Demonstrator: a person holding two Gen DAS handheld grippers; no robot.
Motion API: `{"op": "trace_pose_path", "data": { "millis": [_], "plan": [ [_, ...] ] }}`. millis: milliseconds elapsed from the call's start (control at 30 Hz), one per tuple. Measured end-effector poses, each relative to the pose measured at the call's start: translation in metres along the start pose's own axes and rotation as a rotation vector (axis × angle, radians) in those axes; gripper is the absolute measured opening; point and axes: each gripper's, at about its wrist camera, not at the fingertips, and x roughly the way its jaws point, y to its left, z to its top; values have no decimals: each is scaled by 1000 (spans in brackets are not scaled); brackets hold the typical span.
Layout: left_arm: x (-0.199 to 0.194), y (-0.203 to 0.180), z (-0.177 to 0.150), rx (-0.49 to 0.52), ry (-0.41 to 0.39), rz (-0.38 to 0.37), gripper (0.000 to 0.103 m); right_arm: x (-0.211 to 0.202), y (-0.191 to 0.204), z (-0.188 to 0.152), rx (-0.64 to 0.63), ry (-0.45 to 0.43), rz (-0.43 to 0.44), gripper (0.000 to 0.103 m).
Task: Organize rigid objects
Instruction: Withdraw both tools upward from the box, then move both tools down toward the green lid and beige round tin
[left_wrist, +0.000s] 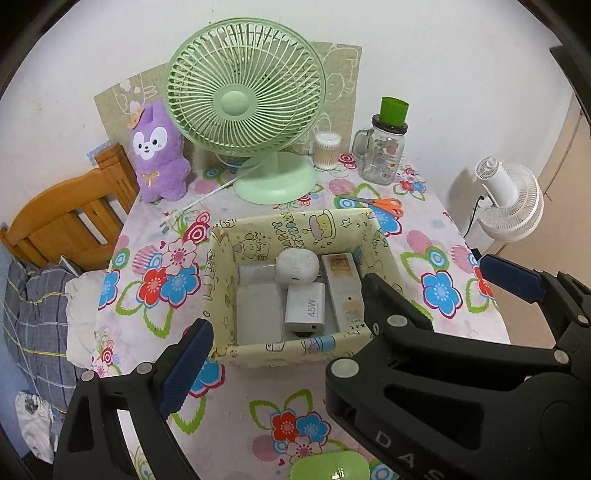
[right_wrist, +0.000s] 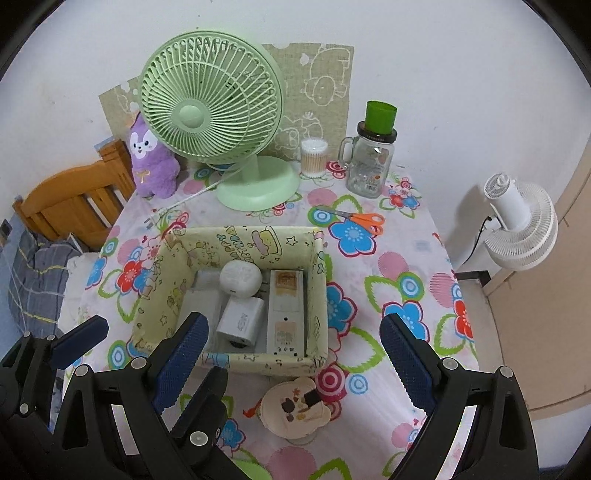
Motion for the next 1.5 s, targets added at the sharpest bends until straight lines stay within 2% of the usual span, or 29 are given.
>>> {"op": "trace_pose_path", "data": {
  "millis": [567,833,1100,1233,1500],
  "plan": [
    [-36,-5,-21,-2,-34,4,96,-40,0,-20,6,-31,11,95],
    [-40,-11,-32,11,-35,8,96,-48,-3,-33,23,-39,-19,95],
    [-35,-15,-47,9,-17,9,96,-44,-6,-50,21,-20,-20,95],
    [-32,-17,-58,-5,-23,43,96,-38,-7,-59,18,-14,-19,95],
    [-20,-19,-77,2,-6,24,96,-28,-8,-80,-13,-12,-23,95]
  ]
}}
